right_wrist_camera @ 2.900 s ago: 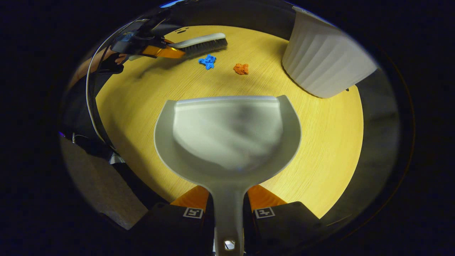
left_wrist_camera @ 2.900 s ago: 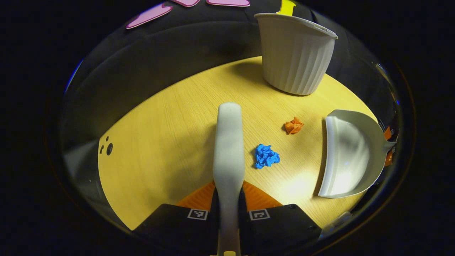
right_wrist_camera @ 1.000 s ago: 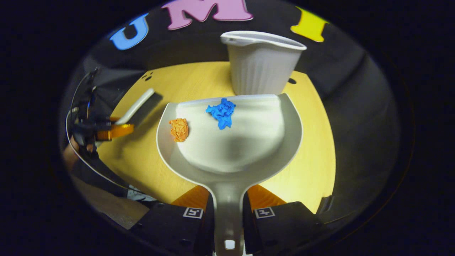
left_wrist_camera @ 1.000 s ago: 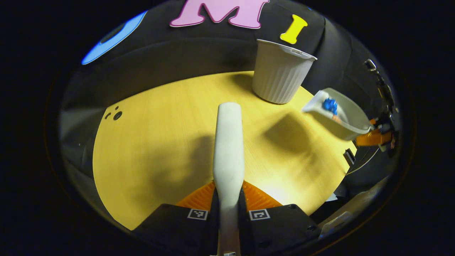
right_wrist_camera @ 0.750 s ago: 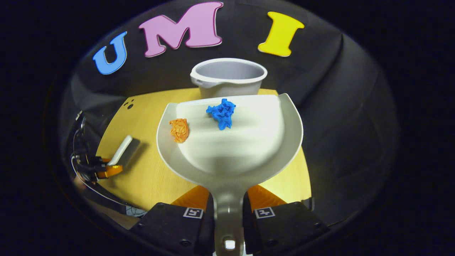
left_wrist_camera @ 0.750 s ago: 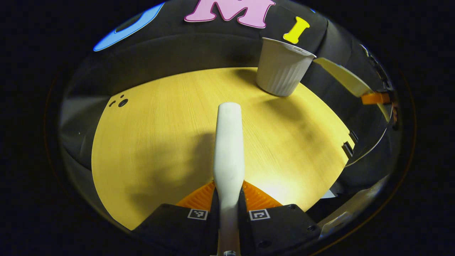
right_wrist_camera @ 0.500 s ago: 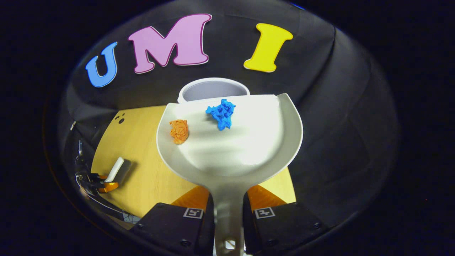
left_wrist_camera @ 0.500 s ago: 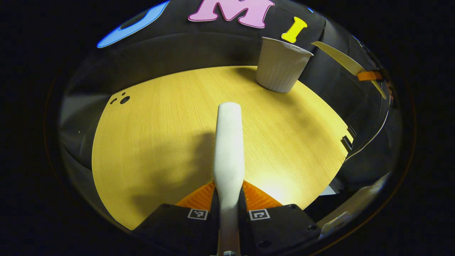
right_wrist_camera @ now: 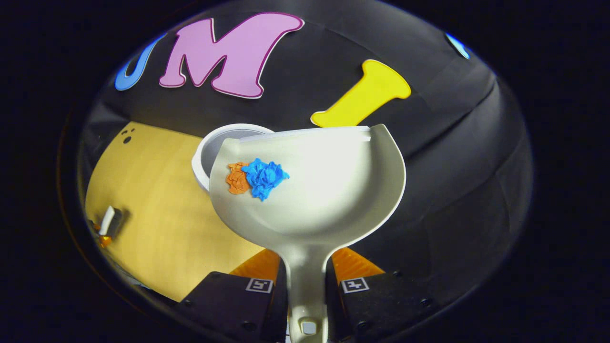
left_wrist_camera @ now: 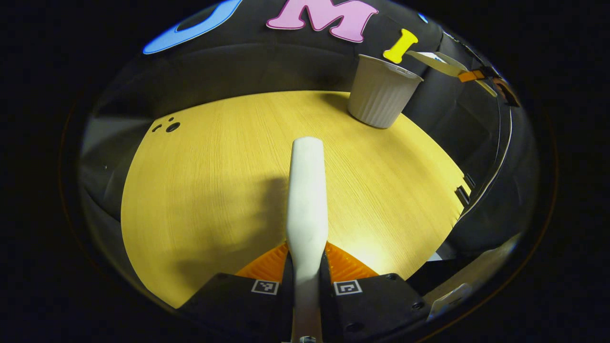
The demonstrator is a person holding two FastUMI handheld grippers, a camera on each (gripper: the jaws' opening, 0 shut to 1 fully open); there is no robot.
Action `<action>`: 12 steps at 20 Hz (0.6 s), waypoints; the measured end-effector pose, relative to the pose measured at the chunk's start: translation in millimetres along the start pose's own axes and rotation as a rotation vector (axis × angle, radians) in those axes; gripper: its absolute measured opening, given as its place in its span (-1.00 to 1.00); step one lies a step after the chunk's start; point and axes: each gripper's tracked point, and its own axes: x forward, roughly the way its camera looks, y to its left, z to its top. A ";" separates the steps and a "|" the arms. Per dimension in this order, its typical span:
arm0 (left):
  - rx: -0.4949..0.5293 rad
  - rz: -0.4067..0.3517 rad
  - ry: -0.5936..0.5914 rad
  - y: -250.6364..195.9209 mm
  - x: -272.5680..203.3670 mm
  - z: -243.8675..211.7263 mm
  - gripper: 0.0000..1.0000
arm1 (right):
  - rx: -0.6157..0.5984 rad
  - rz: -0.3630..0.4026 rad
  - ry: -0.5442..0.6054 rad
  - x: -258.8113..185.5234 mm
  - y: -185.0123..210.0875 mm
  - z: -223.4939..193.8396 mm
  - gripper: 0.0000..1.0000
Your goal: Pick up the small broom and dustpan from the desktop, sweep the trash into the dustpan with the broom, and then empty the trash into the garbage bin.
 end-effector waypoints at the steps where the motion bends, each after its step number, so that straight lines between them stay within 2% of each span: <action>1: -0.003 0.000 0.001 1.3 2.4 0.9 -0.45 | -0.045 -0.016 0.008 8.0 -3.8 5.3 -0.26; 4: -0.011 0.007 0.000 4.0 5.0 1.4 -0.45 | -0.182 -0.043 0.058 14.3 -10.6 19.1 -0.26; 5: -0.015 0.012 -0.003 5.1 4.4 1.6 -0.47 | -0.222 -0.042 0.079 21.5 -7.6 25.4 -0.33; 6: -0.019 0.015 -0.005 5.1 3.0 0.5 -0.47 | -0.255 -0.034 0.102 27.9 -4.2 28.6 -0.25; 12: -0.055 0.032 -0.002 8.1 1.0 -4.2 -0.46 | -0.449 0.022 0.272 52.5 1.7 43.2 -0.26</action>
